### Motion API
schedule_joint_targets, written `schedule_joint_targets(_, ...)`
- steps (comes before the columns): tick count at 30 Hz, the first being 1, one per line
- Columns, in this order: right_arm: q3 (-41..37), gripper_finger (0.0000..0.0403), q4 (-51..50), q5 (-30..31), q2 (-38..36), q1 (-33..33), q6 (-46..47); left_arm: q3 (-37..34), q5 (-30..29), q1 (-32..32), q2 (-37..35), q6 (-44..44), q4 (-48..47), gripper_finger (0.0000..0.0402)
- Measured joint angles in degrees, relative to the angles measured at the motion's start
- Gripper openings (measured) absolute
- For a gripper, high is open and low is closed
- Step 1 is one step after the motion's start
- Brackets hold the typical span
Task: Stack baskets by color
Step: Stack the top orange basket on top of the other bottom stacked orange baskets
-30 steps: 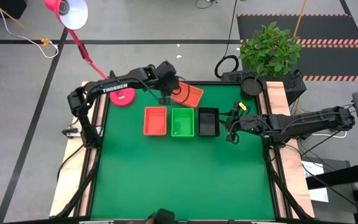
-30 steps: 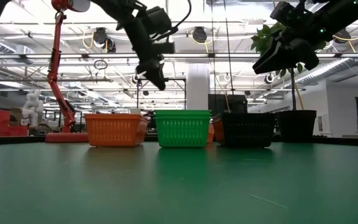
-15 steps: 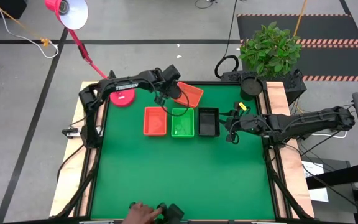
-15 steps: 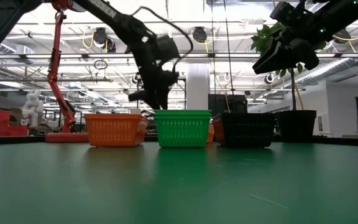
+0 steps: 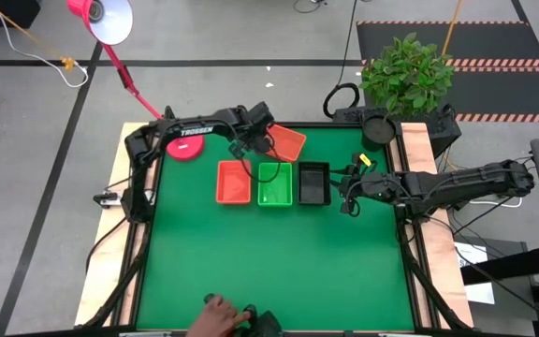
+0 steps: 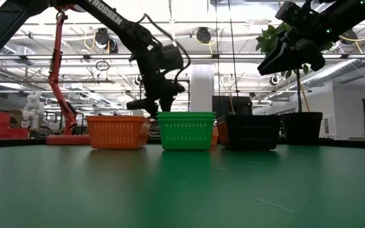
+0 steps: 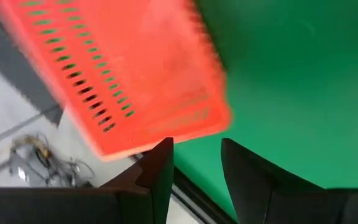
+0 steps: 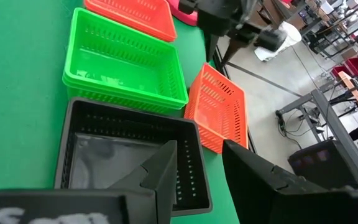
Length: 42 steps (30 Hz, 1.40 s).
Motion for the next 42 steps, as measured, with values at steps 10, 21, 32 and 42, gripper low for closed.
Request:
schedule_joint_targets(10, 0.0, 0.0125, -0.3, 0.0, 0.0, 0.0, 0.0, -0.1, -0.7, -0.2, 3.0, 14.8, 2.9, 0.0136)
schedule_joint_targets(21, 0.0, 0.0125, -1.1, 0.1, 0.0, 0.0, 0.0, 0.0, -1.0, 0.1, 2.9, 15.8, 3.4, 0.0058)
schedule_joint_targets(32, 0.0, 0.0125, -1.0, 0.2, 0.0, 0.0, 0.0, -0.1, -5.8, -2.5, 2.4, 13.8, 3.1, 0.0020)
schedule_joint_targets(42, 0.0, 0.0125, -1.0, 0.2, 0.0, 0.0, -0.2, -0.1, -9.9, -6.2, -5.0, -4.7, -0.5, 0.0008)
